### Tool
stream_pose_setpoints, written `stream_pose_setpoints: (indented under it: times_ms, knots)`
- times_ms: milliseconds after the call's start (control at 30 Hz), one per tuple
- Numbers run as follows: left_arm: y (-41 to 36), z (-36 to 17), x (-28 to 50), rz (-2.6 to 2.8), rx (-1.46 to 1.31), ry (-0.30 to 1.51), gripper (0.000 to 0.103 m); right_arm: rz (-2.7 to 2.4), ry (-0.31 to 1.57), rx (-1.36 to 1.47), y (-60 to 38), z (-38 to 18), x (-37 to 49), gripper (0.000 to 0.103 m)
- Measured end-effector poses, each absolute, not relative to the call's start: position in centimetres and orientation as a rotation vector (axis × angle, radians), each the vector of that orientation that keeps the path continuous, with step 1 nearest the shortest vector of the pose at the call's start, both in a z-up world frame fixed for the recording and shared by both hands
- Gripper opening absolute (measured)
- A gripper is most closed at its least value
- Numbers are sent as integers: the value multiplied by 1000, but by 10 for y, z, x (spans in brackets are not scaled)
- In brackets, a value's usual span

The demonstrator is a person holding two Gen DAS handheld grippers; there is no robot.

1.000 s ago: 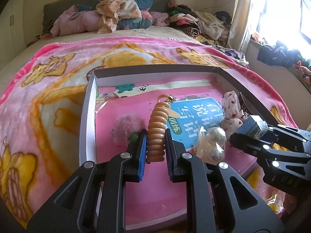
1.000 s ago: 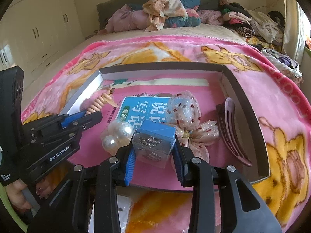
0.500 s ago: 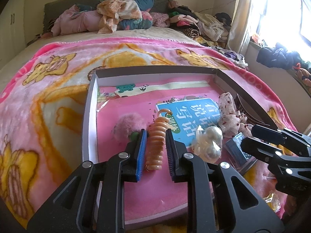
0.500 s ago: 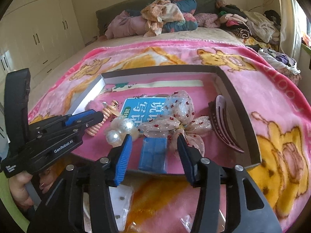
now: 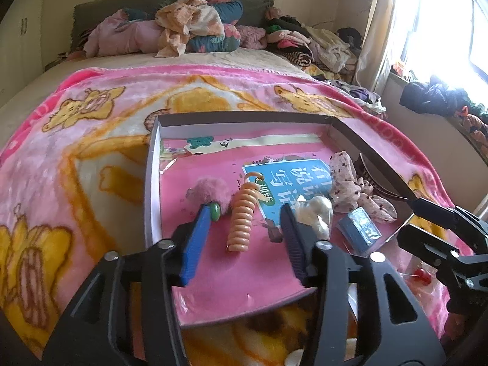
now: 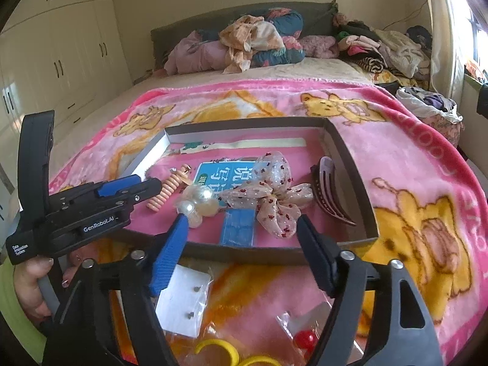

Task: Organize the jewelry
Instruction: 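Lower the hair tie and blue-lidded box into the grey box and release both, then withdraw both tools from the box toward the remaining jewelry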

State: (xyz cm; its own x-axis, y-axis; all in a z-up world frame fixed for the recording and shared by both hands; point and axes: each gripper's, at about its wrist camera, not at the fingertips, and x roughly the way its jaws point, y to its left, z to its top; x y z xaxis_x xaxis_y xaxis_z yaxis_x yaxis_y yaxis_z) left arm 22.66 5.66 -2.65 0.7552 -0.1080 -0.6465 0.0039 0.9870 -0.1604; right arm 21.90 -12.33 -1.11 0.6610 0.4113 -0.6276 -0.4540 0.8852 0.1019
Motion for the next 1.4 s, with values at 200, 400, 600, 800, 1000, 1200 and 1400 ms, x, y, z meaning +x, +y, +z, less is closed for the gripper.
stream_pose_setpoints:
  times_ms: [200, 400, 600, 800, 1000, 1200, 1400]
  knots:
    - [56, -22, 214, -60, -150, 701, 52, 472, 663, -63, -131, -4, 206, 83]
    - [53, -16, 200, -68, -149, 688, 67, 465, 644, -47, -138, 1, 194, 85]
    - [52, -10, 187, -90, -149, 666, 83, 459, 632, -31, -146, 5, 184, 86]
    - [47, -3, 173, -109, -133, 640, 87, 449, 626, -10, -155, 8, 173, 86]
    - [44, 1, 162, -125, -124, 632, 87, 438, 617, -13, -164, 10, 162, 86]
    - [42, 5, 150, -139, -113, 622, 87, 433, 613, -21, -171, 12, 147, 86]
    - [40, 5, 141, -150, -112, 624, 87, 428, 611, -33, -173, 13, 135, 86]
